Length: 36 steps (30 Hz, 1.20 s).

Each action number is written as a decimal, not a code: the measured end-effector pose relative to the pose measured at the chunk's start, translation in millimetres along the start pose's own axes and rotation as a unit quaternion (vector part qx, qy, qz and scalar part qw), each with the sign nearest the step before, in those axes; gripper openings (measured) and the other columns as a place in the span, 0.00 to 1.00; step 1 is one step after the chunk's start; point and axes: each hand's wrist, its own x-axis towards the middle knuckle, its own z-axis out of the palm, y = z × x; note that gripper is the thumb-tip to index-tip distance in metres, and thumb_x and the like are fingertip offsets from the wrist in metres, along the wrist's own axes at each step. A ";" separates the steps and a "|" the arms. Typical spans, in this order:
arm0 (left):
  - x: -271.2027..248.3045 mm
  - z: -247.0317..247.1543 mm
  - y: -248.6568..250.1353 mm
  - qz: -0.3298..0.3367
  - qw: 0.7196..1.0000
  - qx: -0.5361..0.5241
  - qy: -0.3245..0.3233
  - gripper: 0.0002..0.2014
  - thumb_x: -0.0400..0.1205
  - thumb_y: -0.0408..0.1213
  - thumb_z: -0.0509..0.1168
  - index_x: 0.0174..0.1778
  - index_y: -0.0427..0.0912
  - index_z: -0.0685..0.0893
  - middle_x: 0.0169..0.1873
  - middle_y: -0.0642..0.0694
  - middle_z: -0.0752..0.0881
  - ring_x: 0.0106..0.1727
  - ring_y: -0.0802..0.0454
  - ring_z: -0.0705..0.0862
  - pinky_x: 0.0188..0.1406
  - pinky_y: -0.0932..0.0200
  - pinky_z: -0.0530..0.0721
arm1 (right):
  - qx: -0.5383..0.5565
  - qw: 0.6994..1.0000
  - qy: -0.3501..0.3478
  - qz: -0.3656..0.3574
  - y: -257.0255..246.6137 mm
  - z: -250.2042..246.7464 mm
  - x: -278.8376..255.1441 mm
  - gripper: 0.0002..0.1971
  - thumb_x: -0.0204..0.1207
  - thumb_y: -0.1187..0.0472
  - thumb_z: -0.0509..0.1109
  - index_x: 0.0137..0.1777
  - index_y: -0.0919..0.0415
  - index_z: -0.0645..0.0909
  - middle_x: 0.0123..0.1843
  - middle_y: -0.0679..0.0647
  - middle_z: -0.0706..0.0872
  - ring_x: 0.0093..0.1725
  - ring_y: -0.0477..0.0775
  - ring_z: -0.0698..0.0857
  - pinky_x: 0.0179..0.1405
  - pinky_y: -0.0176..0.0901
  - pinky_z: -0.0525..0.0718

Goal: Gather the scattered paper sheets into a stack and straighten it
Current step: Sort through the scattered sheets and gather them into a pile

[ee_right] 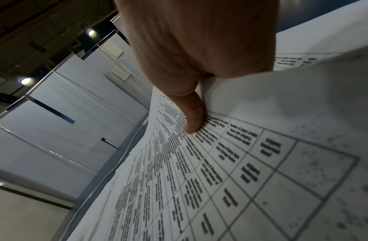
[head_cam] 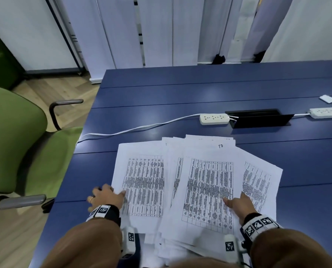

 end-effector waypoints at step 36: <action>-125.3 74.3 82.0 0.279 0.935 -0.078 -0.204 0.32 0.83 0.53 0.63 0.78 0.38 0.67 0.75 0.43 0.72 0.76 0.43 0.71 0.75 0.54 0.69 | 0.089 0.981 -0.173 0.001 -12.6 -24.0 -7.2 0.44 0.68 0.63 0.81 0.81 0.62 0.61 0.80 0.59 0.69 0.80 0.62 0.65 0.79 0.58 0.57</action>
